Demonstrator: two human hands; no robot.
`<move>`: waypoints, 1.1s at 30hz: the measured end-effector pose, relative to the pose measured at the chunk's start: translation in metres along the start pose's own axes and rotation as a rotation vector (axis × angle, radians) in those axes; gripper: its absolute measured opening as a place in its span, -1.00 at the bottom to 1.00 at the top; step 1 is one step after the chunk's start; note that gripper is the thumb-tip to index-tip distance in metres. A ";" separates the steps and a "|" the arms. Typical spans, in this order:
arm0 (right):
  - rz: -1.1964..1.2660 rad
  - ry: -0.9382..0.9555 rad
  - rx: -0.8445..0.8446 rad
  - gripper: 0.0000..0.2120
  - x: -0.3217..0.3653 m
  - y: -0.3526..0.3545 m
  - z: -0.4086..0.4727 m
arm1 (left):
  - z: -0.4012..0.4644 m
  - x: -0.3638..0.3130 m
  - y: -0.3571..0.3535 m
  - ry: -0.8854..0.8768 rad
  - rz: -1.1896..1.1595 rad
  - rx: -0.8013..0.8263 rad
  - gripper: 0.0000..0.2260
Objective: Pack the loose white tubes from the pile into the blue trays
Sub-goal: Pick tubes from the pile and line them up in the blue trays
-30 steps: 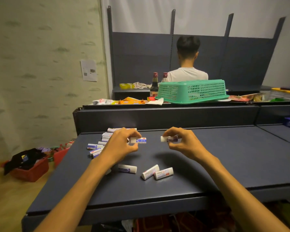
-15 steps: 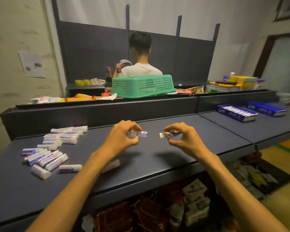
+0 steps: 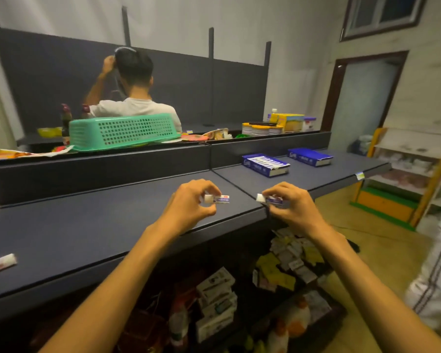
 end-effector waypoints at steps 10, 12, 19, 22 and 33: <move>-0.051 -0.083 -0.048 -0.75 -0.128 0.081 -0.020 | 0.111 -0.076 -0.097 -0.025 -0.014 0.046 -0.75; -0.047 -0.106 -0.046 -0.74 -0.157 0.087 -0.021 | 0.131 -0.081 -0.120 -0.029 -0.017 0.056 -0.75; -0.061 -0.163 -0.025 -0.75 -0.263 0.100 0.003 | 0.216 -0.078 -0.200 -0.058 -0.045 0.023 -0.76; -0.070 -0.168 0.007 -0.74 -0.310 0.110 0.025 | 0.261 -0.071 -0.230 -0.058 -0.053 0.017 -0.76; -0.006 -0.160 -0.006 -0.71 -0.457 0.136 0.101 | 0.396 -0.062 -0.299 -0.021 -0.025 0.012 -0.75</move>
Point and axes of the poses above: each hand's wrist, its own z-axis towards the middle knuckle, its own y-axis out of the back of the hand, x = y × z, the point moved 2 cm from there along z, towards the middle knuckle, and after that the axes turned 6 degrees about x, right-handed, at the moved point
